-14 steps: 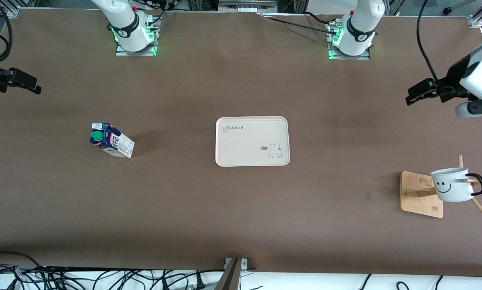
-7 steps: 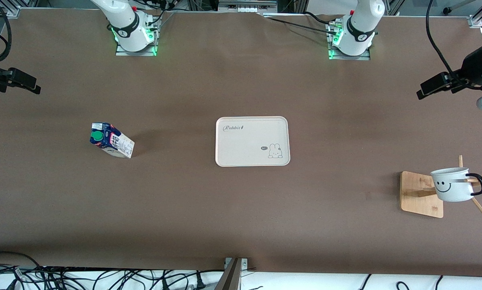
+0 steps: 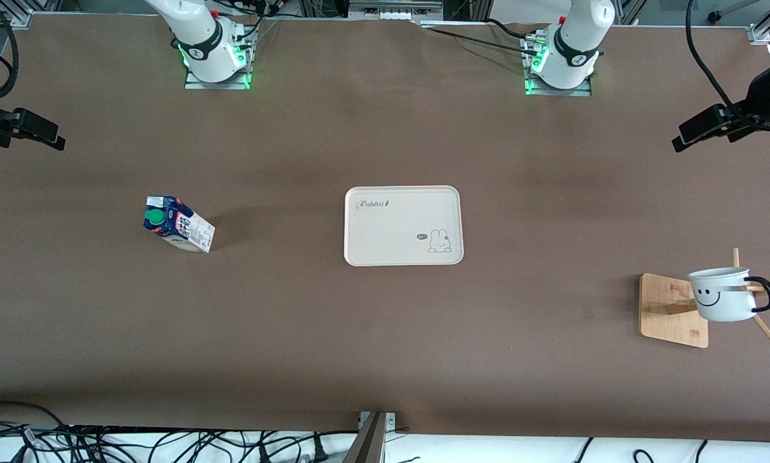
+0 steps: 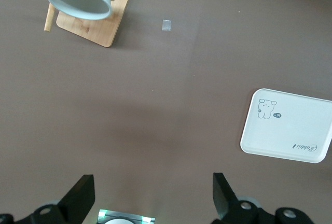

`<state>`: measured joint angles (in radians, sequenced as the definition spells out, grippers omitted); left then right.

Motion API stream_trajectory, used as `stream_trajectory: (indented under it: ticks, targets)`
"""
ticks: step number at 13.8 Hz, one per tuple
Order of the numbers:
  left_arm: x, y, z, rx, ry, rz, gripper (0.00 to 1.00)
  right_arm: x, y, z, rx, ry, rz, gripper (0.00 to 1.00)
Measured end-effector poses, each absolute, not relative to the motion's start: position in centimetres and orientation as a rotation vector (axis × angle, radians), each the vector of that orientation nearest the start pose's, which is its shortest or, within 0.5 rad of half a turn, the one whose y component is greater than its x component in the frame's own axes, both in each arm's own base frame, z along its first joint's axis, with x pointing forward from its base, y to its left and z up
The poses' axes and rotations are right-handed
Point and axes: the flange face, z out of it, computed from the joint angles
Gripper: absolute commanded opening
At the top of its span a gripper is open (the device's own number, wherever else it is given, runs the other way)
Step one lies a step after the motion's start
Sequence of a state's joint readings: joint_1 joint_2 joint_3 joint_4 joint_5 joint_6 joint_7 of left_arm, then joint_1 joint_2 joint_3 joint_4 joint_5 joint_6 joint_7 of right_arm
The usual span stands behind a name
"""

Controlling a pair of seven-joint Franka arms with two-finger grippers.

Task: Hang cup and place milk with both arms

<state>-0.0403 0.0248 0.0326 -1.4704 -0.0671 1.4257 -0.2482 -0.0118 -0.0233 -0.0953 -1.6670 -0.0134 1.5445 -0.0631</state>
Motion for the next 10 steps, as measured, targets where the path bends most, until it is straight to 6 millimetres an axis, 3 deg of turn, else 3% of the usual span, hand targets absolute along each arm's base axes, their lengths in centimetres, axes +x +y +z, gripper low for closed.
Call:
stream_trajectory:
  ticks: [5, 10]
  targets:
    - [54.7, -2.6, 64.4, -3.106, -0.311, 0.109, 1.00, 53.8, -6.0, 59.0, -3.140, 0.069, 0.157, 1.00]
    - [54.7, -2.1, 64.4, -3.105, -0.326, 0.109, 1.00, 53.8, -6.0, 59.0, -3.140, 0.069, 0.157, 1.00]
